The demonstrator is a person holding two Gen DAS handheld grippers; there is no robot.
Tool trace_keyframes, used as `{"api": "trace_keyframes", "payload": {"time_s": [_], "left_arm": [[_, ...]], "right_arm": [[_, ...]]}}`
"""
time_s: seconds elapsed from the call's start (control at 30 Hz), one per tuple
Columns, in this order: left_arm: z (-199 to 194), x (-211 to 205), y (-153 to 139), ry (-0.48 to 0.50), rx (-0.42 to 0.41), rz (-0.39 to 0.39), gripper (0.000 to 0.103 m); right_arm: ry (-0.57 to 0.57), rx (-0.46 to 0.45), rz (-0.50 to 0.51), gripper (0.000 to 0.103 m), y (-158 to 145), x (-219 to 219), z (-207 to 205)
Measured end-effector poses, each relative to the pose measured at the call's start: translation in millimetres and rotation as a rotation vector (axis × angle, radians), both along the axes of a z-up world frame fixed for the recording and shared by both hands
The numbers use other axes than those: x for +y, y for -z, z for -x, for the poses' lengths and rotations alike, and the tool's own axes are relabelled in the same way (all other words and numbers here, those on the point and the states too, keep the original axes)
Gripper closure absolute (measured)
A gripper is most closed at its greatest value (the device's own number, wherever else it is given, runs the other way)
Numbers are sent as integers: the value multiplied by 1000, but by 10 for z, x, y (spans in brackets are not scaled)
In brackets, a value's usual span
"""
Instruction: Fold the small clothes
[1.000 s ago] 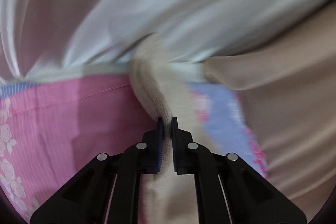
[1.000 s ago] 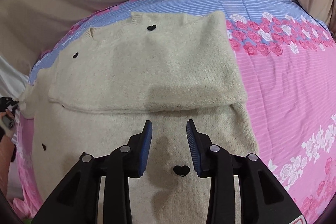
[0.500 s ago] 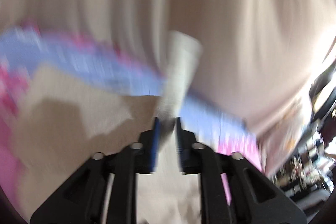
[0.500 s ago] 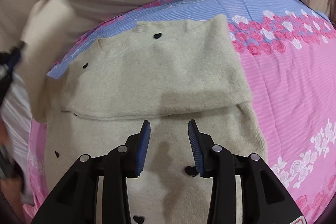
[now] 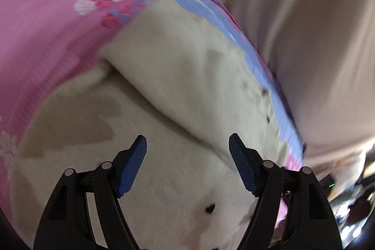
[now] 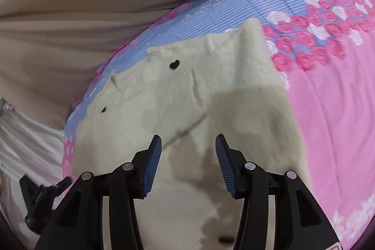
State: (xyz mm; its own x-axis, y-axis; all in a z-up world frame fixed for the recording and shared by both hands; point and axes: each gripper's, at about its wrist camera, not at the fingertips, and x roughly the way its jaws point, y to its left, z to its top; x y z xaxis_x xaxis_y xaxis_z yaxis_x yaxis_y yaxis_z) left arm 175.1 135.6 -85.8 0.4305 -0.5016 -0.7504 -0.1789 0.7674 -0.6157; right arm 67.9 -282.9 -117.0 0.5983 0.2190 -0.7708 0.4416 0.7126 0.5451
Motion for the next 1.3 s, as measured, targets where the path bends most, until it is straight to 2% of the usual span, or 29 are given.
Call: {"api": "trace_keyframes", "payload": {"time_s": [0.1,0.13,0.17,0.27,0.33,0.4,0.43,0.5,0.57,0.6,0.63,0.67,0.7,0.73,0.8,0.87,0.9,0.97,1.0,1.03,1.07,1.1,1.17,1.23,1.3], "left_arm": [[-113,268,107,-140,20,75,26],[-107,365,197,-188,34,115,26],[-150,447,246,-233,53,162,26],[-252,720,293,-348,74,286,31],[-338,757,363,-373,88,323,51],[-371,802,413,-403,103,375,66],[-363,837,424,-424,107,396,73],[-350,846,454,-455,108,418,80],[-350,779,518,-445,122,400,88],[-343,749,555,-437,136,389,92],[-323,728,586,-438,155,380,94],[-295,712,608,-440,165,382,94],[-275,686,597,-435,163,375,93],[-266,673,577,-423,157,356,93],[-266,622,542,-368,142,273,90],[-280,562,545,-326,127,205,90],[-279,526,521,-309,109,171,89],[-287,531,479,-279,93,120,89],[-319,506,408,-254,71,85,88],[-337,457,306,-226,41,59,87],[-378,382,222,-199,15,36,86],[-371,336,73,-159,-17,4,83],[-339,284,-167,-113,-71,-8,73],[-373,208,-439,-108,-171,-31,54],[-524,121,-603,-104,-249,-66,40]], "right_arm": [[18,13,-75,57,150,18,-244],[18,-2,-90,73,150,39,-277],[13,-19,-100,94,119,62,-309],[12,-142,-75,95,-209,96,-235],[17,-215,-38,95,-475,78,-133],[39,-257,3,95,-676,-3,14],[54,-263,14,95,-716,-61,95],[74,-224,28,95,-639,-189,220],[87,-119,63,95,-337,-275,284],[104,-76,49,95,-194,-321,325],[151,-54,-11,95,-50,-386,413],[195,-77,-64,95,-4,-432,520],[210,-93,-68,95,-28,-438,564],[198,-92,-33,96,-53,-430,572],[136,-21,50,95,37,-396,498],[81,50,64,97,218,-370,414],[91,37,63,98,190,-371,449],[120,22,68,93,56,-360,526],[137,18,100,90,-31,-348,580],[137,17,146,83,-133,-326,630],[124,13,206,82,-244,-279,642],[107,3,246,82,-336,-244,660],[73,-15,285,82,-450,-250,663],[50,-9,281,80,-433,-279,599],[50,19,271,75,-318,-337,481]]}}
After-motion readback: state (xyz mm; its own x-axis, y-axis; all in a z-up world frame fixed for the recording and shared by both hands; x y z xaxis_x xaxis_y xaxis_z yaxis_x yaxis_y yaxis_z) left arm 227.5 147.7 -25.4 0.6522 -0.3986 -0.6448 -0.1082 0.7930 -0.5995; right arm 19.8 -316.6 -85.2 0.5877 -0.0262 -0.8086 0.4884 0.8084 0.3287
